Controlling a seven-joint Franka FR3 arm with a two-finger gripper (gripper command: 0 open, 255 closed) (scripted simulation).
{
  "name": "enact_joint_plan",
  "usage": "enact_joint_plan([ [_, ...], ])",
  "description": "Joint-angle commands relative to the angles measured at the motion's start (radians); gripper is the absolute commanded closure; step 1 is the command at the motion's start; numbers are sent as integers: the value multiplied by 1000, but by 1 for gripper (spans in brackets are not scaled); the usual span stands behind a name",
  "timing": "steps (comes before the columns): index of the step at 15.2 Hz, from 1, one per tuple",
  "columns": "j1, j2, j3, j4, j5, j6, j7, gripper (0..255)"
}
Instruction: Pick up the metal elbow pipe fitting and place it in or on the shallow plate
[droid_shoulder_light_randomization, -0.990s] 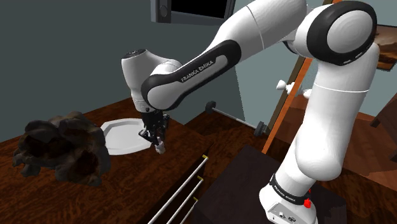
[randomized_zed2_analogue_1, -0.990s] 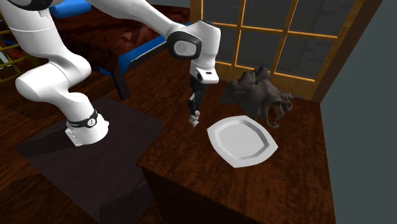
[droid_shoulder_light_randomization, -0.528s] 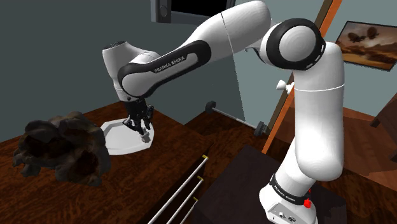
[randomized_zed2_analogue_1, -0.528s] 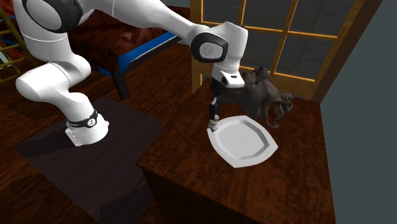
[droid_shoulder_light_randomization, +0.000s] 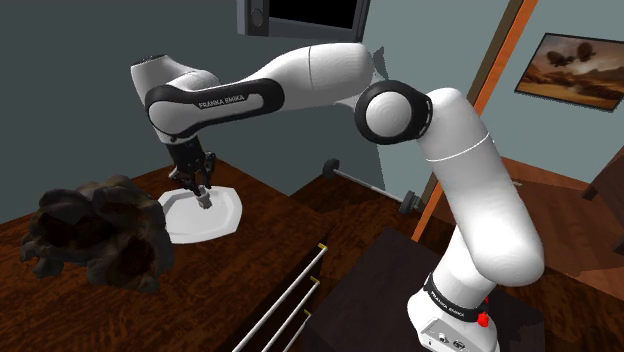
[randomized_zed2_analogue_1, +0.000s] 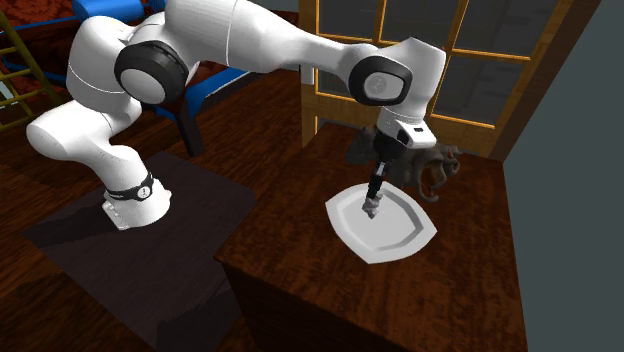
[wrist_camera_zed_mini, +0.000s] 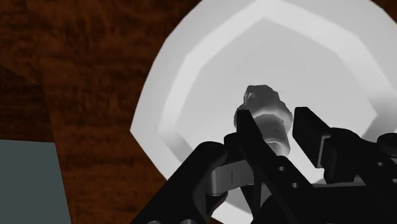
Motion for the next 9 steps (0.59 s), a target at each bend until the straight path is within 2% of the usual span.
enact_joint_plan([
  [1,12,49,-8,74,-6,-23,-10,255],
  [9,5,77,-13,14,-16,62,7,255],
])
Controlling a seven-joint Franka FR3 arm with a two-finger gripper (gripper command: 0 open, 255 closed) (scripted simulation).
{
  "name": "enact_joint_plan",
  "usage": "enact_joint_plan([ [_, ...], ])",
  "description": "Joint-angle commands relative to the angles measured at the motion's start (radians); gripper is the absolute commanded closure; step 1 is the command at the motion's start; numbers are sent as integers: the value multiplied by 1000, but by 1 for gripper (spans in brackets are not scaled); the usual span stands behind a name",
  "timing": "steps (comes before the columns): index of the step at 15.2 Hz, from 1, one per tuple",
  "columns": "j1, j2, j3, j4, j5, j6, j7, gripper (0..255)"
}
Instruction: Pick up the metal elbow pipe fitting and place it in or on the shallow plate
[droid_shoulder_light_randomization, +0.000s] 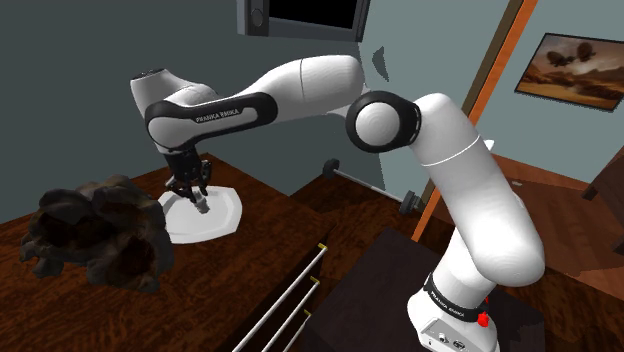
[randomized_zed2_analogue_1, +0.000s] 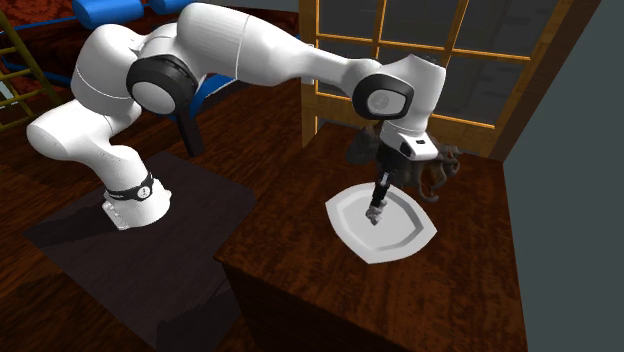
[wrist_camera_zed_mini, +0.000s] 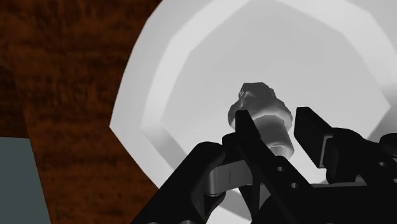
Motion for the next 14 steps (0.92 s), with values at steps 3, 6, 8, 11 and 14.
enact_joint_plan([
  [3,-8,26,-7,-39,-7,43,7,255],
  [6,-8,36,-9,-47,-10,61,11,255],
  [8,-8,36,-9,-47,-10,61,11,255],
  [11,-8,36,-9,-47,-10,61,11,255],
  [14,-4,42,-9,-42,-11,61,14,0],
])
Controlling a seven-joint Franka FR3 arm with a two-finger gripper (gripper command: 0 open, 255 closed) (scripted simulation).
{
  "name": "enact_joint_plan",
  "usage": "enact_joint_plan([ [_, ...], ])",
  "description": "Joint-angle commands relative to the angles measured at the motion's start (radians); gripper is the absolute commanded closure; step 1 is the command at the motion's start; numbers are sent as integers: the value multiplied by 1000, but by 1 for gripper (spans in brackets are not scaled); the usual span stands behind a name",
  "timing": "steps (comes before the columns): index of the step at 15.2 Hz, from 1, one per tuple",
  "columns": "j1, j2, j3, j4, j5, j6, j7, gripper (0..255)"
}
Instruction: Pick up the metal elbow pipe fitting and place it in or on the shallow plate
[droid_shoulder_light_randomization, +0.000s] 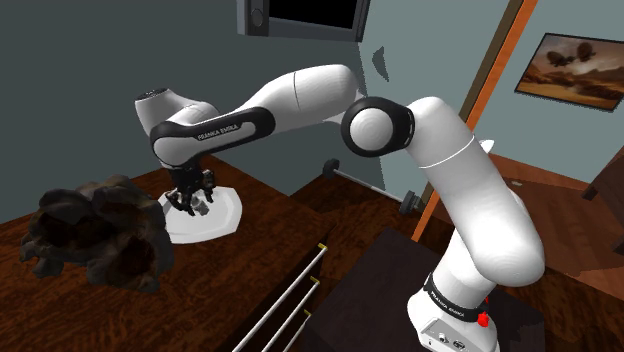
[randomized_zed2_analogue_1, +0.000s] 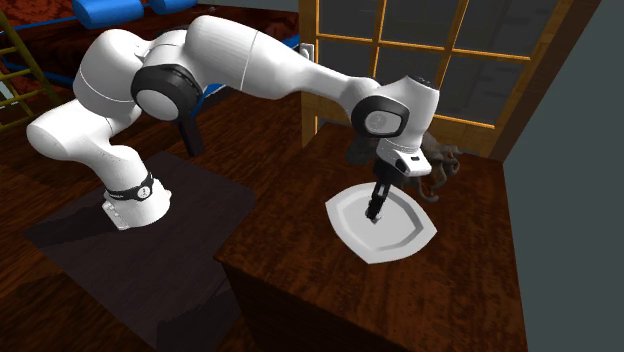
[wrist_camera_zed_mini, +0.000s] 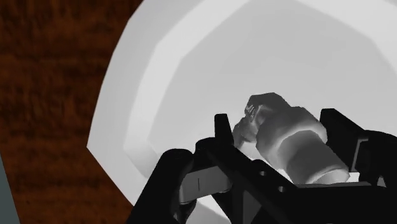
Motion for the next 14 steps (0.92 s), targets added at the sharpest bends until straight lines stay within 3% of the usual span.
enact_joint_plan([
  [1,0,6,-2,0,-1,-1,1,0],
  [5,-6,-3,-2,-11,0,1,-2,0],
  [9,21,-3,3,116,10,-123,-20,0],
  [14,21,-3,3,116,10,-123,-20,0],
])
